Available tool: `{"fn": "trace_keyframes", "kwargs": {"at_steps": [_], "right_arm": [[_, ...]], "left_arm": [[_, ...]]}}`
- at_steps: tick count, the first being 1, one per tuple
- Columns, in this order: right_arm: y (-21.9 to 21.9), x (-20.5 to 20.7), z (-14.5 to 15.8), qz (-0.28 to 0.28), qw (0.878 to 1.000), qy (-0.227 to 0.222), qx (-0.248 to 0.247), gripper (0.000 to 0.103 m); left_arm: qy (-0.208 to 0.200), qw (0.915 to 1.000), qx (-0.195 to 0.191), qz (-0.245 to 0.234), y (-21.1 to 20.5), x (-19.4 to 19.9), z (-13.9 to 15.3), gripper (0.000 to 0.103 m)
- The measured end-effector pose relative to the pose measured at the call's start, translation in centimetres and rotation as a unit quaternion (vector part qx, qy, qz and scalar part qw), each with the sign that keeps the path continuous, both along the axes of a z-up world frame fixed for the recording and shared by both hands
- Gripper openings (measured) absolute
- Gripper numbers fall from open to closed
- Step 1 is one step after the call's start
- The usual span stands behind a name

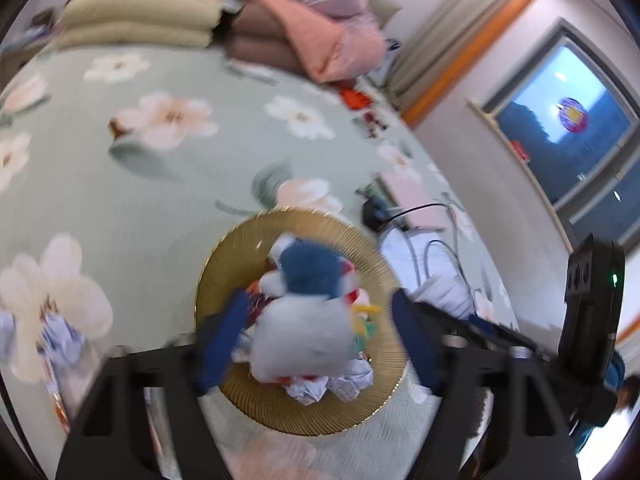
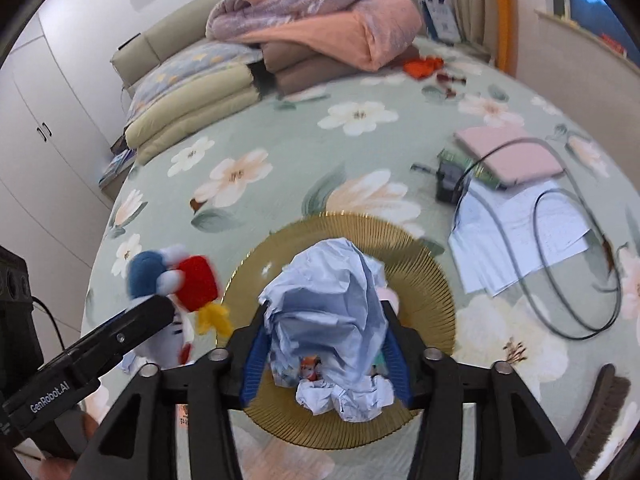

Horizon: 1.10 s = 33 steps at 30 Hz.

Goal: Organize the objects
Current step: 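Carry plush and paper ball to the plate and release both, then grasp paper ball with left gripper while right gripper grasps long candy bar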

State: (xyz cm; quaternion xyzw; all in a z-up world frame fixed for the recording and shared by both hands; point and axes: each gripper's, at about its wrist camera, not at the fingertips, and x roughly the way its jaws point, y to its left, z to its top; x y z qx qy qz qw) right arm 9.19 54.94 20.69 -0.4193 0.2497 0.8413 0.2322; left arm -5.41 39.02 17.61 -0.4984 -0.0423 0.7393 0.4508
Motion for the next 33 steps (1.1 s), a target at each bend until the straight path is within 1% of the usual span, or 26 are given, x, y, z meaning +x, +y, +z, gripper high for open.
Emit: {"fn": "trace_keyframes", "kwargs": {"at_steps": [2, 4, 7, 9, 14, 20, 22, 24, 28, 31, 33], "right_arm": [[0.3, -0.1, -1.4, 0.002, 1.0, -0.016, -0.017, 0.075], [0.5, 0.2, -2.6, 0.001, 0.999, -0.027, -0.022, 0.075], [0.1, 1.2, -3.6, 0.004, 0.999, -0.032, -0.027, 0.075], [-0.1, 1.8, -4.3, 0.006, 0.998, -0.037, -0.04, 0.075], [-2.1, 3.2, -5.9, 0.014, 0.996, -0.041, -0.081, 0.075], [-7.1, 3.0, -7.9, 0.061, 0.988, -0.045, -0.135, 0.075], [-9.2, 2.7, -8.2, 0.081, 0.984, -0.046, -0.15, 0.075], [-11.6, 2.3, -8.2, 0.101, 0.982, -0.049, -0.153, 0.075], [-15.4, 1.5, -7.6, 0.13, 0.98, -0.061, -0.14, 0.075], [-18.0, 0.8, -7.0, 0.134, 0.98, -0.072, -0.127, 0.075], [-19.5, 0.1, -6.8, 0.131, 0.981, -0.078, -0.124, 0.075]], "left_arm": [[-0.013, 0.9998, -0.012, -0.006, 0.2, 0.1, -1.2, 0.076], [-0.02, 0.9993, -0.03, -0.007, -0.1, 0.3, -2.2, 0.076], [-0.032, 0.9985, -0.043, -0.008, -1.4, 0.7, -3.1, 0.076], [-0.028, 0.9982, -0.054, -0.004, -2.6, 1.1, -3.3, 0.076], [-0.023, 0.9957, -0.085, 0.029, -6.9, 1.6, -3.4, 0.076], [-0.034, 0.9882, -0.119, 0.09, -14.5, 1.8, -3.7, 0.076], [-0.024, 0.986, -0.126, 0.106, -16.9, 1.8, -3.7, 0.076], [-0.012, 0.9837, -0.136, 0.117, -19.1, 1.7, -3.6, 0.076], [-0.028, 0.9837, -0.126, 0.126, -22.9, 0.9, -4.2, 0.076], [-0.041, 0.9832, -0.121, 0.13, -25.3, -0.3, -4.6, 0.076], [-0.042, 0.9838, -0.114, 0.132, -27.2, -1.0, -4.5, 0.076]]}}
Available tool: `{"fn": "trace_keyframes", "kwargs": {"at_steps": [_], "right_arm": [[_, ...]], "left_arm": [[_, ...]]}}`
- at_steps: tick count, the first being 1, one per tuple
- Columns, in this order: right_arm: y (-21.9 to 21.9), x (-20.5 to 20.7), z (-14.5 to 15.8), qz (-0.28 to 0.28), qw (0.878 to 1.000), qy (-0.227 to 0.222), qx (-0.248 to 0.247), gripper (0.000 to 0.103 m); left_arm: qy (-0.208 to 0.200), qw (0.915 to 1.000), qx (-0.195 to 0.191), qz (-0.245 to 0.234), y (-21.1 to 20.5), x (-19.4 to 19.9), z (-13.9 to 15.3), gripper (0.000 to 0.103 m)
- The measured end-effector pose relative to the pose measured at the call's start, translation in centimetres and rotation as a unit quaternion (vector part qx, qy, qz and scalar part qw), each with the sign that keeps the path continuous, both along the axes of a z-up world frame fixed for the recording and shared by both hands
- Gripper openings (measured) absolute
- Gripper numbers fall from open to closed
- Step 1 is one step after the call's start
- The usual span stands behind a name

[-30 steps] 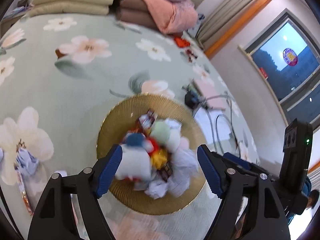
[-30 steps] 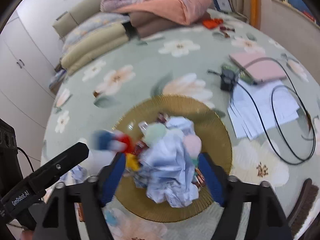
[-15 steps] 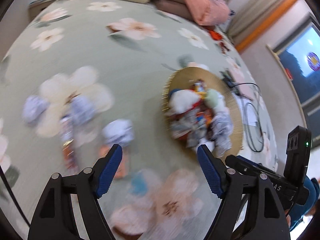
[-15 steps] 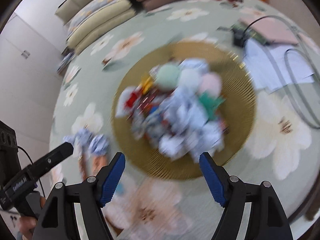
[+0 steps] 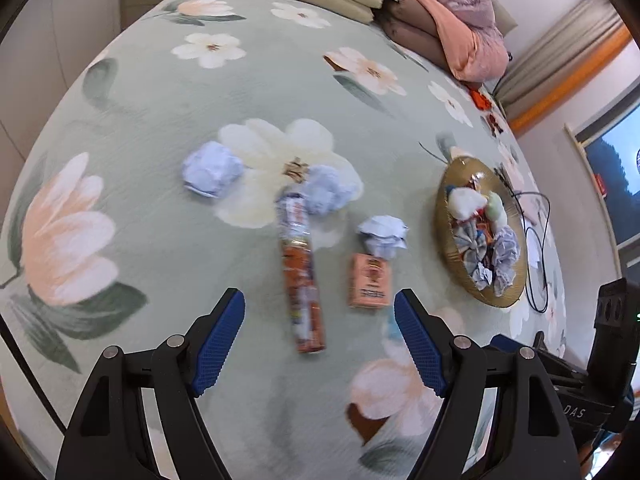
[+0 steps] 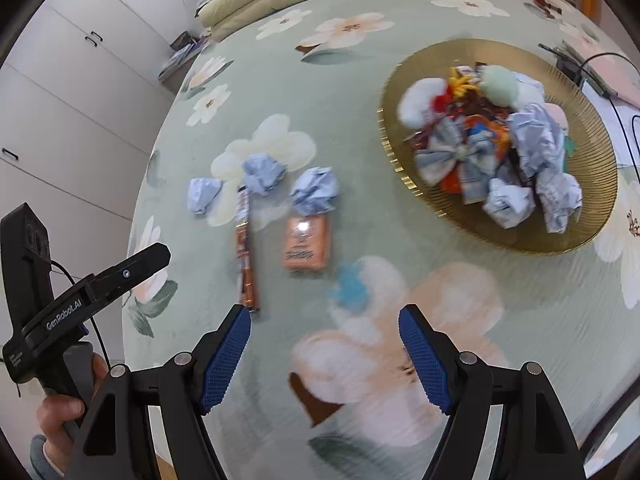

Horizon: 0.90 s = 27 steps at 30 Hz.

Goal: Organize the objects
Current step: 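Grasp paper ball with left gripper while right gripper grasps long candy bar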

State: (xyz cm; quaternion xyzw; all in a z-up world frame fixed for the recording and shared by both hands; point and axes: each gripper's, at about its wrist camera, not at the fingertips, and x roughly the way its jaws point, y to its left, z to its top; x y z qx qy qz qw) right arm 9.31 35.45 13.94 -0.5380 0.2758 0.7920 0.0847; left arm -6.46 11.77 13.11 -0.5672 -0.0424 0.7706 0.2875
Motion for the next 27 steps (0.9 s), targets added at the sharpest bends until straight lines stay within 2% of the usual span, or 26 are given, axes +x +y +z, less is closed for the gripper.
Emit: {"fn": "trace_keyframes", "kwargs": {"at_steps": [6, 11, 16, 18, 23, 27], "right_arm": [[-5.1, -3.3, -0.5, -0.01, 1.0, -0.009, -0.009, 0.075], [-8.9, -6.8, -1.7, -0.009, 1.0, -0.025, 0.013, 0.075], [-10.2, -9.7, -3.1, 0.009, 0.999, -0.025, 0.028, 0.075], [-10.5, -10.7, -3.7, 0.024, 0.999, -0.025, 0.033, 0.068], [-10.5, -13.1, -6.8, 0.042, 0.998, -0.034, 0.029, 0.058], [-10.1, -14.7, -9.3, 0.044, 0.997, -0.052, 0.039, 0.056]], "left_arm": [[-0.004, 0.9997, -0.014, -0.019, -4.2, -3.7, -0.8, 0.076], [-0.009, 0.9995, -0.017, -0.024, -5.6, -7.3, -2.5, 0.076], [-0.012, 0.9993, -0.019, -0.03, -4.5, -10.2, -4.6, 0.076], [-0.012, 0.9991, -0.024, -0.032, -3.8, -11.1, -5.4, 0.076], [-0.016, 0.9981, -0.045, -0.039, -2.1, -13.2, -7.7, 0.076], [-0.02, 0.9975, -0.055, -0.038, -0.7, -14.4, -9.3, 0.076]]}}
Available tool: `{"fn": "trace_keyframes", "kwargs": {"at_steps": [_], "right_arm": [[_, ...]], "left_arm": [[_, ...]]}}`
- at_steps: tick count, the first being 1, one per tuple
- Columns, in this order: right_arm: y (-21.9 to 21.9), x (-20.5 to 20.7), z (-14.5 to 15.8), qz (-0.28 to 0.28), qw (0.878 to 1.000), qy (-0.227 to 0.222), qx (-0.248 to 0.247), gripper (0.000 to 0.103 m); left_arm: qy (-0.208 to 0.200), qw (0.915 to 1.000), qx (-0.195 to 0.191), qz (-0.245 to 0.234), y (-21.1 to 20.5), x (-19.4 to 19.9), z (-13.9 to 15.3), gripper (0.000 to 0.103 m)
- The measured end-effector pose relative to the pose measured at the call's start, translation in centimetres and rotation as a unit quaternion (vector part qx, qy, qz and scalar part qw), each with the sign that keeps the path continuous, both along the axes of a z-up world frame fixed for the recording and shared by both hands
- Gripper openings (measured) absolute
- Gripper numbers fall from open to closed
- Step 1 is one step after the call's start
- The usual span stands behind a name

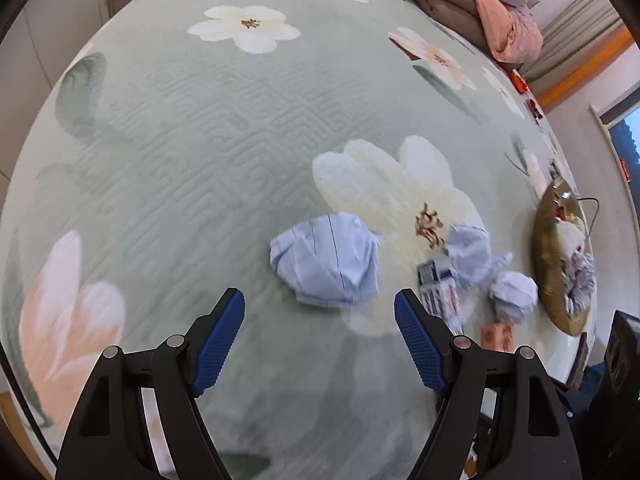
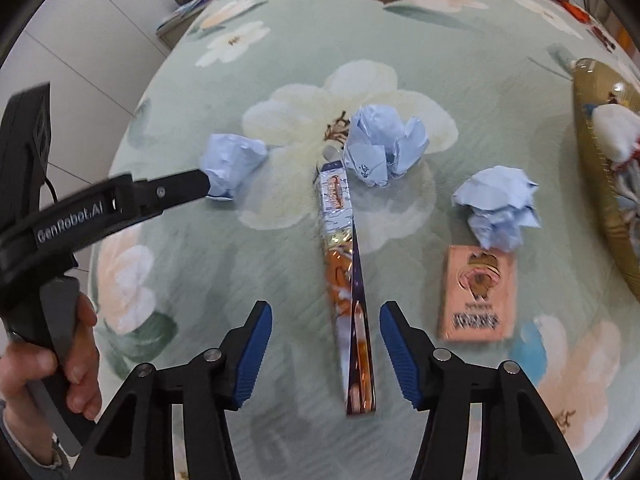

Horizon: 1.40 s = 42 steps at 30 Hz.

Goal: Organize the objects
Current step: 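Grasp paper ball with left gripper while right gripper grasps long candy bar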

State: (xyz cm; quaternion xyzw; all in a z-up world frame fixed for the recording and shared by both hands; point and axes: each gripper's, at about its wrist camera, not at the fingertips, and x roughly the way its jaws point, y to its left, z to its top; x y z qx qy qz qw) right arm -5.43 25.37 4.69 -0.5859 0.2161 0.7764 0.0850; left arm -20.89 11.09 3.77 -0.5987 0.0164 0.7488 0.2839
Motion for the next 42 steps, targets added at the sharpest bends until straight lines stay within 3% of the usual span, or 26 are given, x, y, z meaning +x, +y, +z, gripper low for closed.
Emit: {"fn": "trace_keyframes", "kwargs": {"at_steps": [11, 13, 14, 17, 18, 31, 35, 42], "right_arm": [[1.1, -2.5, -3.0, 0.023, 0.999, -0.012, 0.031, 0.054], [0.8, -2.8, -3.2, 0.029, 0.998, -0.013, 0.052, 0.049], [0.6, -2.9, -3.1, 0.034, 0.998, -0.012, 0.061, 0.044], [-0.1, -3.0, -2.7, 0.05, 0.996, -0.004, 0.076, 0.018], [-0.1, -3.1, -2.7, 0.053, 0.996, -0.003, 0.075, 0.016], [-1.7, 2.7, 1.8, 0.032, 0.999, 0.013, 0.027, 0.016], [-3.6, 5.3, 3.0, 0.01, 1.0, 0.001, 0.024, 0.016], [-2.8, 11.5, 6.0, -0.027, 1.0, 0.013, -0.001, 0.016]], "left_arm": [[0.077, 0.996, -0.044, -0.011, 3.1, 0.3, -1.9, 0.076], [0.094, 0.994, -0.056, -0.009, 3.1, 0.6, -1.8, 0.063], [0.103, 0.9928, -0.061, -0.008, 3.0, 0.7, -1.7, 0.051], [0.099, 0.994, -0.045, -0.001, 2.1, 0.6, -1.2, 0.044], [0.096, 0.9947, -0.037, 0.006, 1.7, 0.7, -0.9, 0.044], [0.069, 0.9974, -0.014, -0.015, -3.5, 8.6, 3.7, 0.044], [0.068, 0.9974, 0.01, -0.022, -3.4, 10.7, 5.0, 0.044], [0.079, 0.9957, 0.038, -0.033, -0.9, 13.5, 7.6, 0.044]]}}
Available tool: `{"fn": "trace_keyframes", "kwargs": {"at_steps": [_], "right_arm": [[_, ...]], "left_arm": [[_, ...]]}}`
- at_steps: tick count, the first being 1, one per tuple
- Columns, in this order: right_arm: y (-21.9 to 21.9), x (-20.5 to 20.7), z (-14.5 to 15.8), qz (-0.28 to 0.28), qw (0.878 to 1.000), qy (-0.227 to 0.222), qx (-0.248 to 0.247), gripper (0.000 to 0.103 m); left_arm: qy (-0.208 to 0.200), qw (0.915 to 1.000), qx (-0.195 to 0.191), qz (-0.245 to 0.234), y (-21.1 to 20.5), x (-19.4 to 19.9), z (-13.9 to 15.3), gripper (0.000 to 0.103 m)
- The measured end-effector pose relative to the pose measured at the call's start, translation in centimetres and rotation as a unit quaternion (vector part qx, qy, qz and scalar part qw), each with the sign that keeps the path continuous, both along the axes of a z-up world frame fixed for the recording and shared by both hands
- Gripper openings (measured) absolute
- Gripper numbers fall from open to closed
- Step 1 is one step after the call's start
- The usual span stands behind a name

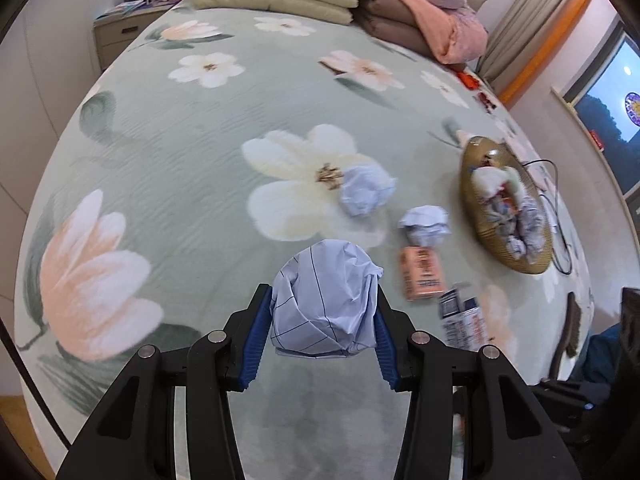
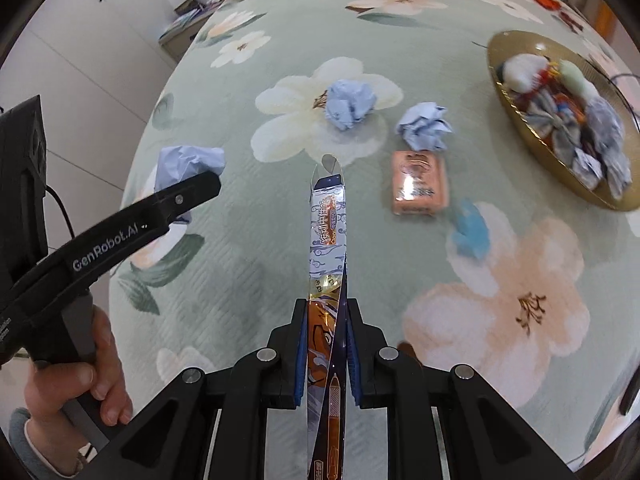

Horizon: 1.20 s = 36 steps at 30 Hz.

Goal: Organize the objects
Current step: 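Grasp paper ball with left gripper while right gripper grasps long candy bar, then carry paper ball and candy bar to the plate and release both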

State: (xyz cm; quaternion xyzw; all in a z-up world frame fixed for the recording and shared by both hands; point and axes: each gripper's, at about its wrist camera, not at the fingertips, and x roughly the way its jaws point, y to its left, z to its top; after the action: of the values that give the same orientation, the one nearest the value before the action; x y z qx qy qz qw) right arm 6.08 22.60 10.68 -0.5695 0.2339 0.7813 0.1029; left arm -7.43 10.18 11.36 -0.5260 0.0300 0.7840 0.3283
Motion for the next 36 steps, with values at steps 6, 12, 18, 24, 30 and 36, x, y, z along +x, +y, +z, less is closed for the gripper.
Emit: {"fn": "trace_keyframes", "kwargs": {"at_steps": [6, 12, 18, 24, 30, 36], "right_arm": [[2.2, 1.6, 0.1, 0.008, 0.999, 0.006, -0.037, 0.016], [7.6, 3.7, 3.1, 0.012, 0.999, 0.04, -0.025, 0.016], [15.4, 6.4, 3.2, -0.017, 0.999, 0.04, -0.015, 0.016], [23.9, 7.4, 6.4, -0.069, 0.995, 0.069, 0.036, 0.016], [31.5, 6.0, 8.5, -0.122, 0.985, 0.093, 0.074, 0.016], [35.3, 3.8, 7.7, -0.138, 0.985, 0.097, 0.04, 0.027]], "left_arm": [[-0.001, 0.9994, -0.032, -0.012, 4.0, 2.7, 1.0, 0.044], [-0.01, 0.9997, -0.023, -0.004, 9.0, 5.4, 1.8, 0.044], [-0.028, 0.9988, -0.016, -0.037, 16.6, 7.4, 1.4, 0.044], [-0.001, 0.9965, 0.014, -0.083, 24.5, 7.0, 3.6, 0.044], [-0.023, 0.9956, 0.043, -0.08, 28.8, 6.0, 3.9, 0.044], [-0.05, 0.9961, 0.048, -0.054, 31.9, 4.3, 2.6, 0.072]]}}
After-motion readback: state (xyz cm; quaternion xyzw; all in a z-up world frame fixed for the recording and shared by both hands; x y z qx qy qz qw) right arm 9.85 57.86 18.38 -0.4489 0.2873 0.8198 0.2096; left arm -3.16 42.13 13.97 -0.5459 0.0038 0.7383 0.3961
